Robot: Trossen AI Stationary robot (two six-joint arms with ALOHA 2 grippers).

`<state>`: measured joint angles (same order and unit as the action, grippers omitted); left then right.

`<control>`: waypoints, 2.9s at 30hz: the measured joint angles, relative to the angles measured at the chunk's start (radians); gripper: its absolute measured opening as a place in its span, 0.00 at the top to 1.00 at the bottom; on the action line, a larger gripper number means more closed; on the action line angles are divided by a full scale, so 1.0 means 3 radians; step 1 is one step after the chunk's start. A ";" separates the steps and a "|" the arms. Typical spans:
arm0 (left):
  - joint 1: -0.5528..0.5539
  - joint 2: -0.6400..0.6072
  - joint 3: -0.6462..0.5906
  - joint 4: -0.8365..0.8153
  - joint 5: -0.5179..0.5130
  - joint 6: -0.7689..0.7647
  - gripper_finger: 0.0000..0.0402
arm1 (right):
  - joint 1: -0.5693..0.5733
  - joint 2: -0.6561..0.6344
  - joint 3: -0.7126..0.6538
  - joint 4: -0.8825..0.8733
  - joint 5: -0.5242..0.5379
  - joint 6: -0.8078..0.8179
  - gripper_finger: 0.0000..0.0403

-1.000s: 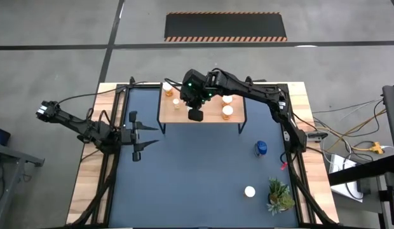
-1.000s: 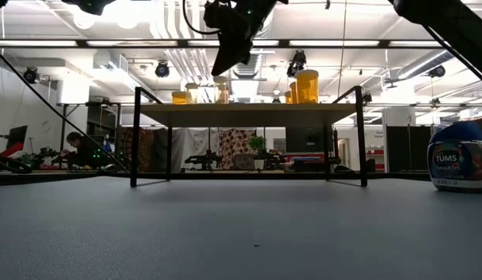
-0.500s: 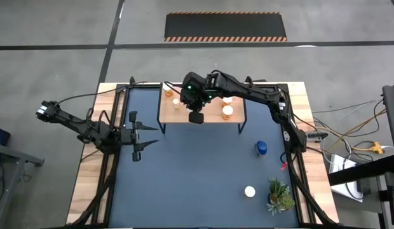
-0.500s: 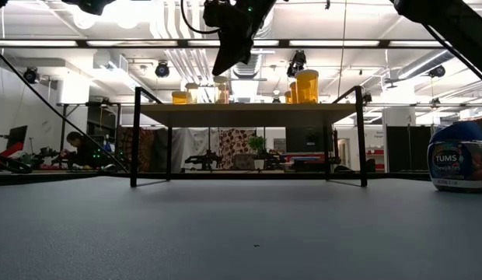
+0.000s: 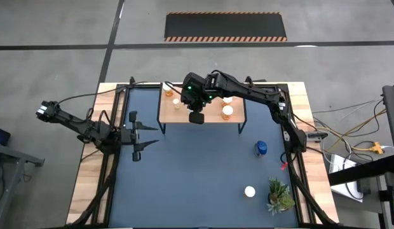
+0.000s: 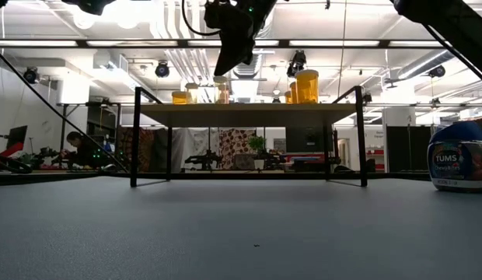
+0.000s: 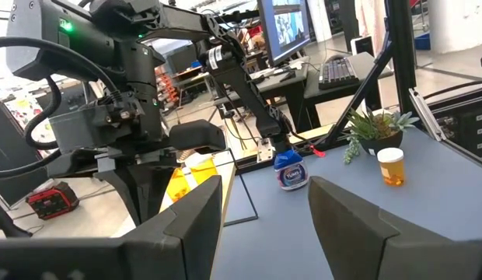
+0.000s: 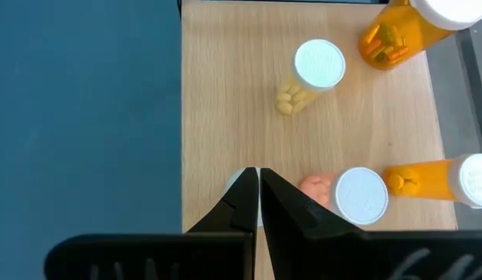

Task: Pick and place medicine bottles onto shelf by color
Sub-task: Adjust the small pill bottles

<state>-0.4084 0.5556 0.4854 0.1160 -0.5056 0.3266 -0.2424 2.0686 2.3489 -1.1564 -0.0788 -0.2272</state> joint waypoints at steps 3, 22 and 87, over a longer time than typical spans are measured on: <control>0.0000 0.0000 0.0000 0.0000 0.0000 -0.0001 0.56 | 0.0001 0.0007 0.0000 -0.0006 0.0001 0.0000 0.98; 0.0000 0.0000 0.0000 0.0002 0.0001 -0.0001 0.56 | 0.0022 0.0034 -0.0011 -0.0056 -0.0023 0.0010 0.98; 0.0000 0.0000 -0.0001 0.0004 0.0001 -0.0001 0.56 | 0.0015 -0.0018 -0.0070 -0.0034 0.0237 -0.0063 0.98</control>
<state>-0.4084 0.5556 0.4850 0.1173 -0.5053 0.3264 -0.2379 2.0632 2.3280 -1.1667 -0.0078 -0.2462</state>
